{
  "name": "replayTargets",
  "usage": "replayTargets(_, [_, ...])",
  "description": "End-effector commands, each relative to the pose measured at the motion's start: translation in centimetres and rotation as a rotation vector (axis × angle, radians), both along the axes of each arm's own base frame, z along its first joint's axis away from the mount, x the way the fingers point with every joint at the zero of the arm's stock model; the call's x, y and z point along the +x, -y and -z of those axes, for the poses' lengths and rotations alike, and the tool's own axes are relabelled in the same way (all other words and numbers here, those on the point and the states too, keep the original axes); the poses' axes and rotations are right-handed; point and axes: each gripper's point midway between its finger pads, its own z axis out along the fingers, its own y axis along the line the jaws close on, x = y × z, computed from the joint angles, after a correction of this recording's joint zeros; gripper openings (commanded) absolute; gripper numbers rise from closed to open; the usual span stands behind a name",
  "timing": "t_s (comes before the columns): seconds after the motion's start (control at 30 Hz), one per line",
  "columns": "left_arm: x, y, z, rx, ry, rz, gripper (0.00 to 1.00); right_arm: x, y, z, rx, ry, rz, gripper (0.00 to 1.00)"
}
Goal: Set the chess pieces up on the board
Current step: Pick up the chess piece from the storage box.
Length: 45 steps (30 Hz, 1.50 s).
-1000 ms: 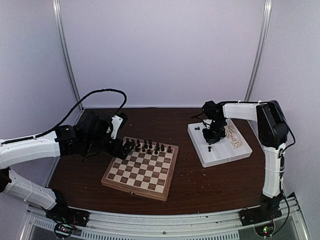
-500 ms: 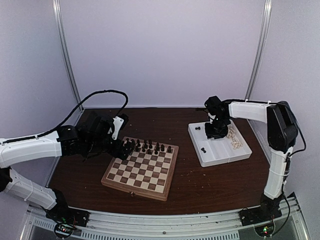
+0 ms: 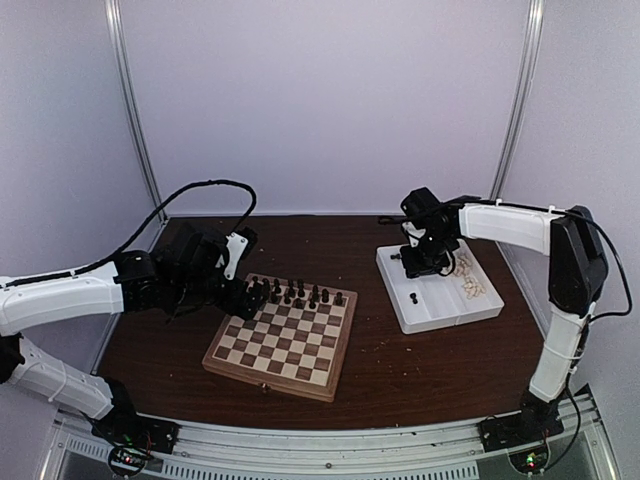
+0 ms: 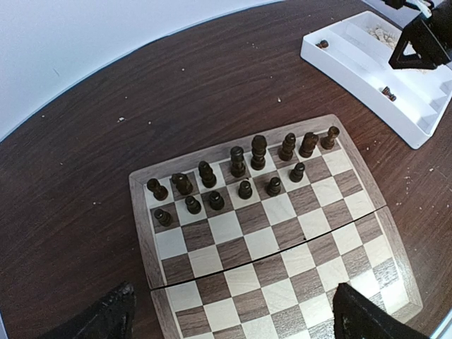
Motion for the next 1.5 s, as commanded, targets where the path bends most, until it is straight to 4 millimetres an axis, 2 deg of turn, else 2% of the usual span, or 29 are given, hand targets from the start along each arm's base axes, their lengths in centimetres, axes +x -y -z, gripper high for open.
replayTargets(0.0, [0.6,0.7,-1.1,-0.043,0.019,0.005,0.97,-2.4,0.0,2.0,-0.035,-0.066,-0.036,0.30])
replayTargets(0.1, [0.6,1.3,-1.0,-0.053,0.007,0.019,0.97,-2.9,0.2,3.0,-0.031,-0.072,-0.018,0.29])
replayTargets(0.23, [0.7,1.8,-1.3,-0.063,0.004,0.034,0.96,-3.7,-0.5,4.9,0.025,-0.108,-0.016,0.28])
replayTargets(0.4, [0.6,2.1,-1.6,-0.071,0.003,0.043,0.96,-3.7,-0.2,6.9,0.007,-0.137,0.021,0.27])
replayTargets(0.53, [0.6,2.2,-1.5,-0.074,-0.002,0.045,0.96,-3.7,0.4,7.8,-0.034,-0.145,0.042,0.27])
replayTargets(0.73, [0.7,2.3,-1.4,-0.071,-0.005,0.046,0.96,-3.3,0.3,8.8,-0.045,-0.151,0.034,0.26])
replayTargets(0.87, [0.8,2.4,-1.5,-0.066,-0.004,0.052,0.96,-2.9,0.5,8.8,-0.069,-0.144,0.036,0.25])
replayTargets(1.3, [0.8,2.7,-1.0,-0.061,-0.017,0.054,0.96,-3.0,1.9,6.6,-0.126,-0.103,0.049,0.30])
replayTargets(1.47, [0.9,2.6,-0.9,-0.056,-0.017,0.052,0.96,-2.6,2.1,6.6,-0.140,-0.092,0.050,0.31])
